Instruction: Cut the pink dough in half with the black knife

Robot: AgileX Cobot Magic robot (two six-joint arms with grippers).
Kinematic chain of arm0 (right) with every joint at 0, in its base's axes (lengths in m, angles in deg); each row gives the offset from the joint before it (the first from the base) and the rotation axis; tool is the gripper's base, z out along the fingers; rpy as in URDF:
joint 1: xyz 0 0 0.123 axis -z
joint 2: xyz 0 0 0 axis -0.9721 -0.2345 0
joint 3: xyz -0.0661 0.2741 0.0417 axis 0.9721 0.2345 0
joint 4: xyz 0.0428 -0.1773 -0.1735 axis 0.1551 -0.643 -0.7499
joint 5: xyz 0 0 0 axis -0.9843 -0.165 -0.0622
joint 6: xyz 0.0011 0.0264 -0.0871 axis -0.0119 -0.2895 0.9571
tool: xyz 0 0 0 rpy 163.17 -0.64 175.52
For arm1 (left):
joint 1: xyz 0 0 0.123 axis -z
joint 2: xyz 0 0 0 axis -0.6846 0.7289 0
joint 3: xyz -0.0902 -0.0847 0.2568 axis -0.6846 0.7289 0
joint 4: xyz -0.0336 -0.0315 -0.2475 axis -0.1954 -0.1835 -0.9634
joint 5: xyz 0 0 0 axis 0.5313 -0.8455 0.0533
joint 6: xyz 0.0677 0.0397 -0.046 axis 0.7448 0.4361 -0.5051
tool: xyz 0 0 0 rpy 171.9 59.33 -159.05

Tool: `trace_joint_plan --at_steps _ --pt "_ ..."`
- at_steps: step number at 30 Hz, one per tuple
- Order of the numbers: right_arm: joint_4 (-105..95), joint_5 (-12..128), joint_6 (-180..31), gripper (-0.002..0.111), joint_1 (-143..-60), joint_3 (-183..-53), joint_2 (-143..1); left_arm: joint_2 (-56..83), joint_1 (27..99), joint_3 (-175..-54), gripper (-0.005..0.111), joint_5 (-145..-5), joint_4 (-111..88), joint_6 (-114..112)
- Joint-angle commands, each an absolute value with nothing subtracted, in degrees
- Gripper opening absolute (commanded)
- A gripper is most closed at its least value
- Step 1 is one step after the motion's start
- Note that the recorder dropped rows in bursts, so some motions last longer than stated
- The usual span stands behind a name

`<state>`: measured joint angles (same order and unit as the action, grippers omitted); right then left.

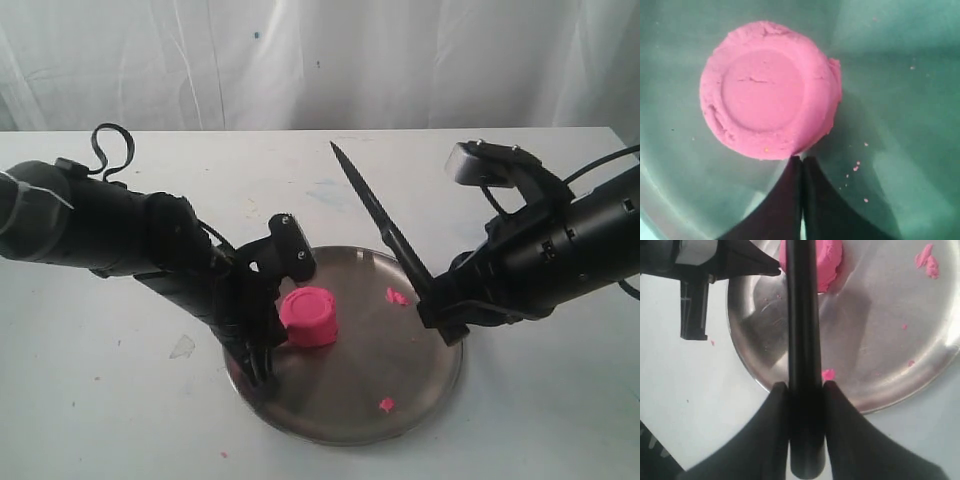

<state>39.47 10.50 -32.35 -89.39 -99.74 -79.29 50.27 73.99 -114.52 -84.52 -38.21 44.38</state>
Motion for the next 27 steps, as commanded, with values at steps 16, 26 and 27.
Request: trace_joint_plan --at_steps 16,26,27 --pt "29.0 8.0 -37.5 0.0 -93.4 -99.7 -79.0 29.0 74.2 -114.8 0.0 -92.6 -20.6 44.2" --pt "7.2 10.4 -54.6 0.0 -102.2 -108.2 -84.4 30.4 74.2 -114.8 0.0 -92.6 -21.0 43.7" --pt "7.8 10.4 -54.0 0.0 -102.5 -108.7 -85.4 31.0 74.2 -114.8 0.0 -92.6 -23.5 42.8"
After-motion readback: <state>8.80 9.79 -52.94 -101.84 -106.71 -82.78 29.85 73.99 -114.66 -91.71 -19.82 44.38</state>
